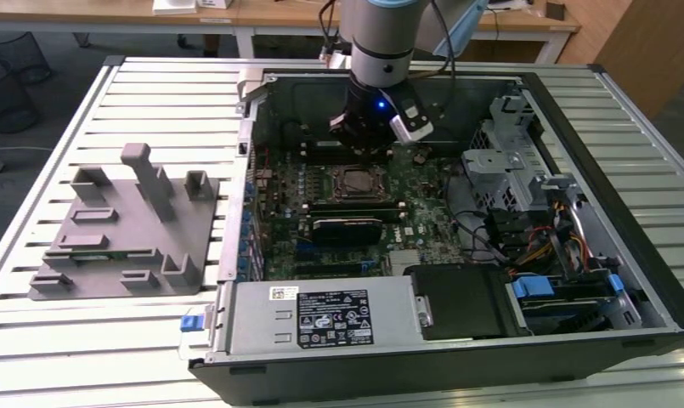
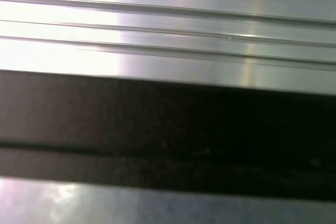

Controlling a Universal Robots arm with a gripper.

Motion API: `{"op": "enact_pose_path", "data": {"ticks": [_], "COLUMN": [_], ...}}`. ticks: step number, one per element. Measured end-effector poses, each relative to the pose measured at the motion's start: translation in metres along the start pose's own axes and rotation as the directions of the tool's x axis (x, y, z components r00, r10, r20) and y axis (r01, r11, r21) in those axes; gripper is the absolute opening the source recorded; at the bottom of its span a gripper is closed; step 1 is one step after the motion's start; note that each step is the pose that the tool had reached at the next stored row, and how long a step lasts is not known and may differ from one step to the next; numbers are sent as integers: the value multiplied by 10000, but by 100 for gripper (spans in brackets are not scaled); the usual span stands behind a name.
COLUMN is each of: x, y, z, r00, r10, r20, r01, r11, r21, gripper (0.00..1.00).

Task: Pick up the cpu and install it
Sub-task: 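Install the first cpu locking lever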

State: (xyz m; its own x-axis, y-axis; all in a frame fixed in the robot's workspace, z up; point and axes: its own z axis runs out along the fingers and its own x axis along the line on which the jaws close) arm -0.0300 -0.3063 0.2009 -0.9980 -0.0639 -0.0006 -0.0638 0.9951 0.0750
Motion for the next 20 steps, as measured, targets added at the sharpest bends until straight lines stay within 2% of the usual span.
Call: {"op": "enact_pose_path", "data": {"ticks": [3, 6, 13, 20], "x": [-5, -8, -15, -16], "y": [-2, -3, -4, -2], "z": [15, 27, 39, 12], "r00": [10000, 10000, 10000, 10000], "r10": [-2, 0, 0, -1], "r20": [-6, -11, -11, -10], "r01": [2, 0, 0, 1], "r11": [10000, 9999, 9999, 9999], "r21": [92, 140, 160, 156], "gripper": [11, 11, 11, 11]}}
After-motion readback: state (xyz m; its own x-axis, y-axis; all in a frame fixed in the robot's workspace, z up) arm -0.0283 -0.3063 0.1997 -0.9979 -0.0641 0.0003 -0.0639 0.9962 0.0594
